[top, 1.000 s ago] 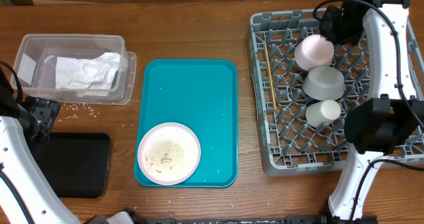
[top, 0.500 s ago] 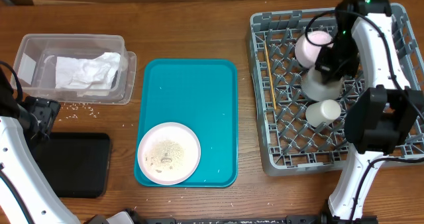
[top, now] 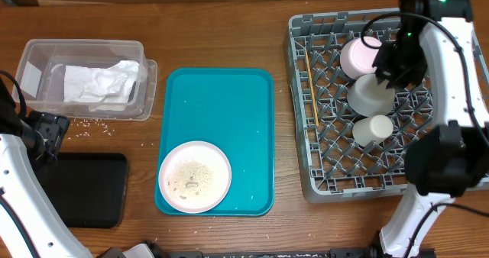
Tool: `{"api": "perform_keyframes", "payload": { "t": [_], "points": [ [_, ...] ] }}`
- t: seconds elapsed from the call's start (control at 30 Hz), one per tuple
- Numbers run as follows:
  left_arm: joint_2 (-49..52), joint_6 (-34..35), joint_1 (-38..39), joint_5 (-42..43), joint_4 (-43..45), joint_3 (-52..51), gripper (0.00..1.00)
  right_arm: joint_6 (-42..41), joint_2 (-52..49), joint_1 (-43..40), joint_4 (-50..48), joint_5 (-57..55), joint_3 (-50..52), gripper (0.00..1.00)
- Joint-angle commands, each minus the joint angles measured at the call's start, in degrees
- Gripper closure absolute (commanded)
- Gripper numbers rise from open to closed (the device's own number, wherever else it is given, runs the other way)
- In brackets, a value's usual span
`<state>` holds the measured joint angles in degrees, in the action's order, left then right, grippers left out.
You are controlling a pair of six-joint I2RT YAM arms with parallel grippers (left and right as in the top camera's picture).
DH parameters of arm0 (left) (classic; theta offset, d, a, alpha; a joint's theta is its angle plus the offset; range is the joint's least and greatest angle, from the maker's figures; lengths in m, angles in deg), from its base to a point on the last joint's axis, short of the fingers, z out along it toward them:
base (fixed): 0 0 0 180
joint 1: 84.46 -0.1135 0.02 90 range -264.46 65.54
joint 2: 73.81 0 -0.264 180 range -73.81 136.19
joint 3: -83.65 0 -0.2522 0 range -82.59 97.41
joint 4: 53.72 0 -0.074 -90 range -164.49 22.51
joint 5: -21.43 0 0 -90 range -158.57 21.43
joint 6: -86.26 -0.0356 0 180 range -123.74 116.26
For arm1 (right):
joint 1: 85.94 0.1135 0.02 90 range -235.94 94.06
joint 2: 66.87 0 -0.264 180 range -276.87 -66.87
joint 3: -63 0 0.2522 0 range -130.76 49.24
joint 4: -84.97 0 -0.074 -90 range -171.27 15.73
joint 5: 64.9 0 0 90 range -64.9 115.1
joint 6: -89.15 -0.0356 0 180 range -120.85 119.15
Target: Sort waste into correct bins and load items into the dishwasher
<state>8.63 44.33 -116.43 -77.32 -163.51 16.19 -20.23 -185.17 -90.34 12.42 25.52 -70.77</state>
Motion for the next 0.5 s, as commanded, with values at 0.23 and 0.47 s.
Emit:
{"api": "perform_keyframes", "payload": {
  "t": [0.23, 0.47],
  "points": [
    [0.09, 0.83, 0.11, -0.22, 0.09, 0.7, 0.0, -0.2, 2.36, 0.28, -27.52, 5.38, 5.09, 0.33],
    [0.09, 0.83, 0.11, -0.2, 0.09, 0.7, 0.0, -0.2, 2.14, 0.46, -39.34, 8.09, 14.23, 0.3]
  ]
}}
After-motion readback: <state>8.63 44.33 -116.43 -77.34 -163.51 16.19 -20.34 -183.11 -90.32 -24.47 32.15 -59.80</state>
